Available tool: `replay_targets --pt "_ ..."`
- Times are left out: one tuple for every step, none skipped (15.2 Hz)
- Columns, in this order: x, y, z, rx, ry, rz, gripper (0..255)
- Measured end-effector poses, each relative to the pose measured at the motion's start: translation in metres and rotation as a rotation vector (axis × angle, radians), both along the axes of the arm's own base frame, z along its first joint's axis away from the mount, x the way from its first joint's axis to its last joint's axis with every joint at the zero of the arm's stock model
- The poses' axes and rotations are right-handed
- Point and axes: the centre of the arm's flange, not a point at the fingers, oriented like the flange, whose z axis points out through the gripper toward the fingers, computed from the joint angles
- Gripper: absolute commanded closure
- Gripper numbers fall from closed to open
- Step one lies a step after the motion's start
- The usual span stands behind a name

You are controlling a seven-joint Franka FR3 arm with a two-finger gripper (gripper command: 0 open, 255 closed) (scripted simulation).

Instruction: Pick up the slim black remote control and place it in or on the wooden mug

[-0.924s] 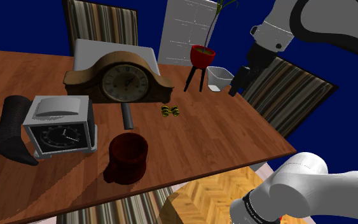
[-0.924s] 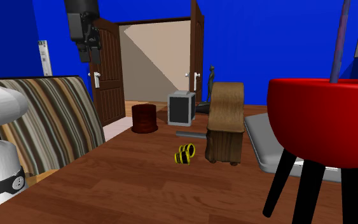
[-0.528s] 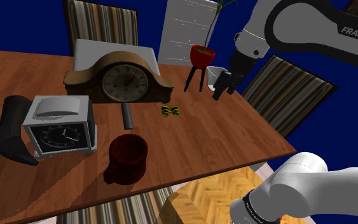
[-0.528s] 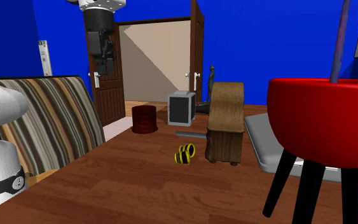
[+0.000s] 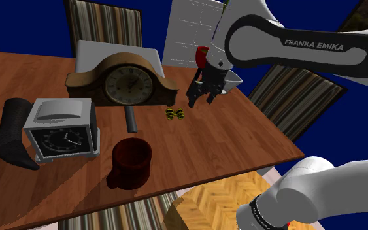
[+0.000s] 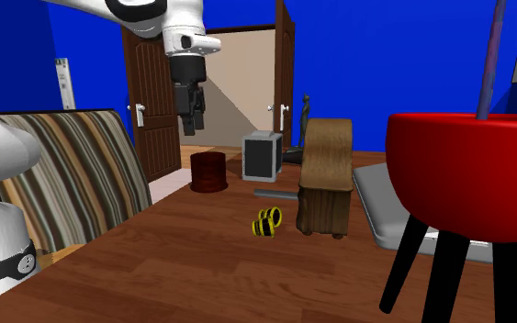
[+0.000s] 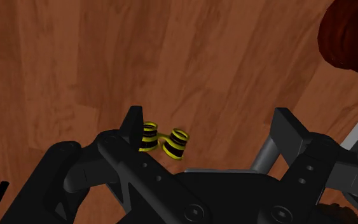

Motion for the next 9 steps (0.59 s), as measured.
replay_targets --pt "0.008 0.010 -0.007 0.003 0.002 -0.013 0" --pt "0.014 0.017 -0.013 0.005 0.003 -0.027 0" --pt "0.024 0.022 -0.020 0.007 0.004 -0.041 0" --pt "0.033 0.028 -0.028 0.010 0.006 -0.055 0" --pt "0.040 0.038 -0.036 0.012 0.008 -0.067 0" --pt "0.050 0.043 -0.042 0.015 0.009 -0.081 0" --pt "0.058 0.051 -0.051 0.017 0.011 -0.095 0" --pt "0.067 0.058 -0.060 0.020 0.012 -0.109 0" --pt "0.077 0.063 -0.067 0.023 0.014 -0.122 0"
